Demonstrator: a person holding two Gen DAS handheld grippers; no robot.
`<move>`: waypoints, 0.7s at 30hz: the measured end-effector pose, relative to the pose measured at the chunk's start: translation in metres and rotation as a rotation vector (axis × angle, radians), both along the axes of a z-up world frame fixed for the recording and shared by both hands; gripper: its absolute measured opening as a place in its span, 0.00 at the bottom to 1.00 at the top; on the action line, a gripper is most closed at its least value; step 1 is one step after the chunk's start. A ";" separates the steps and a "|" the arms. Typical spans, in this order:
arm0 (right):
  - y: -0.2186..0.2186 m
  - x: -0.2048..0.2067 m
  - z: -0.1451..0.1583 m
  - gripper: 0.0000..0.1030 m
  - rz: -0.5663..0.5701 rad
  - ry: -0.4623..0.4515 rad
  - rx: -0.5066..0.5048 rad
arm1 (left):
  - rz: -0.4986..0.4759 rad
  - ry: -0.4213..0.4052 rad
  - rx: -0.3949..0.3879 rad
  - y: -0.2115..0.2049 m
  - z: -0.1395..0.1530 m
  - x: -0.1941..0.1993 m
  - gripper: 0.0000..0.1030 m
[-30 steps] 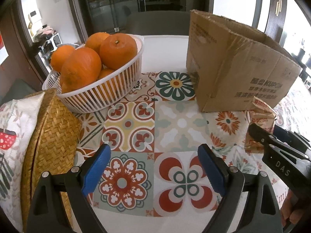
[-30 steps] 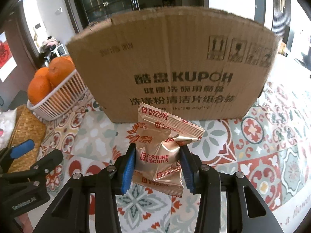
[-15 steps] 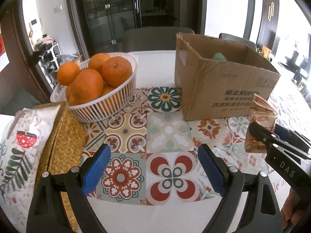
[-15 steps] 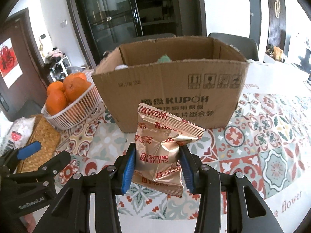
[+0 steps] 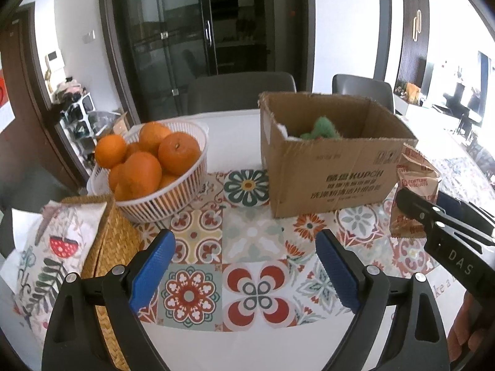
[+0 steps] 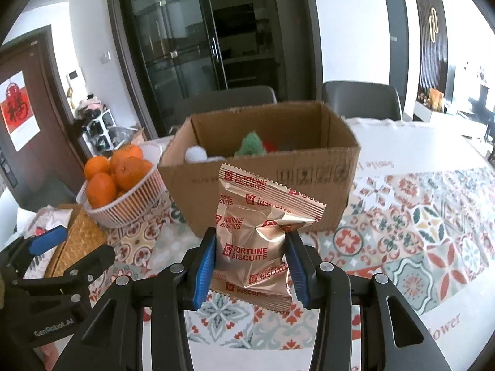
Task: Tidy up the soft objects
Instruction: 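Lift and carry the biscuits packet with the right gripper over the box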
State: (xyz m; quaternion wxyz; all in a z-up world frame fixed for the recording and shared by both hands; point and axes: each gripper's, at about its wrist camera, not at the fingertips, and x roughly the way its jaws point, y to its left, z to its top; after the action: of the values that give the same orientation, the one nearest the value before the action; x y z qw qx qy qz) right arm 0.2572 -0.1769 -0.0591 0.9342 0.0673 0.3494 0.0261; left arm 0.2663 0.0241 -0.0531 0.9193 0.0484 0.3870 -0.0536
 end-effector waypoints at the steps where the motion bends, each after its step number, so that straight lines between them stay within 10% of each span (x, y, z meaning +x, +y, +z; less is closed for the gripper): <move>1: 0.000 -0.001 0.002 0.43 -0.001 -0.007 0.000 | -0.003 -0.008 0.001 -0.001 0.004 0.000 0.91; 21: -0.011 0.038 0.047 0.43 0.015 -0.098 -0.048 | -0.008 -0.101 0.010 -0.016 0.047 0.028 0.97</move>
State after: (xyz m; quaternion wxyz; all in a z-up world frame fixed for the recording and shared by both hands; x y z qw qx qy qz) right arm 0.2954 -0.1881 -0.0118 0.9512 0.0409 0.3044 0.0282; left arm 0.2940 0.0076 -0.0058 0.9371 0.0573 0.3402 -0.0527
